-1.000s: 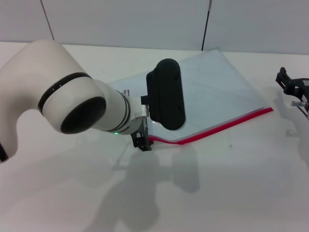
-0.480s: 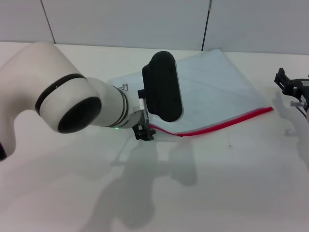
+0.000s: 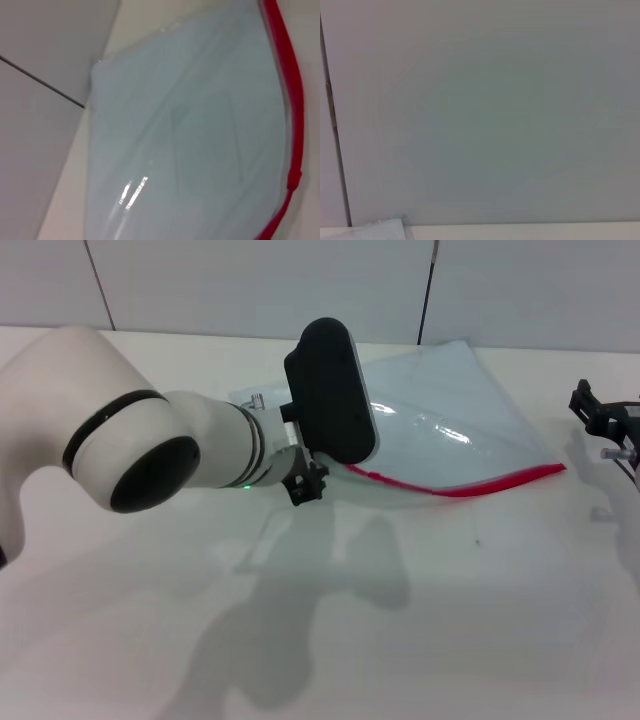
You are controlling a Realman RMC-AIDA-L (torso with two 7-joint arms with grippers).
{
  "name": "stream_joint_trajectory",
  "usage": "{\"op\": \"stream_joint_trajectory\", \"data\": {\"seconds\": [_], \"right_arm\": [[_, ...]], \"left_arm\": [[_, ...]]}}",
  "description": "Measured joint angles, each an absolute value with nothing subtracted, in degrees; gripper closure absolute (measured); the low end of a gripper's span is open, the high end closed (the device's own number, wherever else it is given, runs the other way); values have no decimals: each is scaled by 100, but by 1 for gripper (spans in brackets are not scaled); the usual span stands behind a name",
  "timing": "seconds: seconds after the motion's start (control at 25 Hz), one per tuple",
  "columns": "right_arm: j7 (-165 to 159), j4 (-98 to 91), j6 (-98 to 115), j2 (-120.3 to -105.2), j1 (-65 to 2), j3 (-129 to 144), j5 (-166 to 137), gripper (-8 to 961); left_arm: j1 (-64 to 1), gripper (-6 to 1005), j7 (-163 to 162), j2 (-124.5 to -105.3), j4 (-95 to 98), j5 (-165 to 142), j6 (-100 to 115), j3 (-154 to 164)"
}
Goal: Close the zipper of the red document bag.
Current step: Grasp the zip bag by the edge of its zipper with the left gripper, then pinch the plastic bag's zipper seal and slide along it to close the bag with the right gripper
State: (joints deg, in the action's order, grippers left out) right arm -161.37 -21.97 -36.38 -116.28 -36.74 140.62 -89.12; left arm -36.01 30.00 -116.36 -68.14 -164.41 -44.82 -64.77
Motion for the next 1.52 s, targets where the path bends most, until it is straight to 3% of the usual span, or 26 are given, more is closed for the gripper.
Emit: {"op": "stream_joint_trajectory", "data": {"seconds": [0.16, 0.24, 0.6, 1.28, 1.4, 1.52], "right_arm": [[-16137, -2206, -3638, -11628, -3674, 14062, -8912, 94], [-16137, -2216, -3638, -11628, -3674, 14062, -8912, 94], [-16135, -2223, -3665, -11628, -3671, 14079, -8934, 95], [-16128, -3065, -4281, -11543, -3470, 14068, -8964, 97], [-16130, -3437, -4091, -11413, -3444, 14064, -8964, 100], [-16132, -4025, -3744, -11079, -3351, 14063, -8964, 112]], "left_arm": [[-3580, 513, 2924, -11636, -6812, -16445, -4198, -6498], [-3572, 719, 2878, -11636, -6811, -16445, -4088, -6498], [-3454, 803, 2693, -11636, -6894, -16445, -3680, -6496], [-2298, 902, 2962, -11627, -7878, -16444, -2502, -6636], [-2236, 917, 2975, -11628, -7924, -16444, -2486, -6651], [-2185, 924, 3029, -11629, -7961, -16444, -2472, -6695]]}}
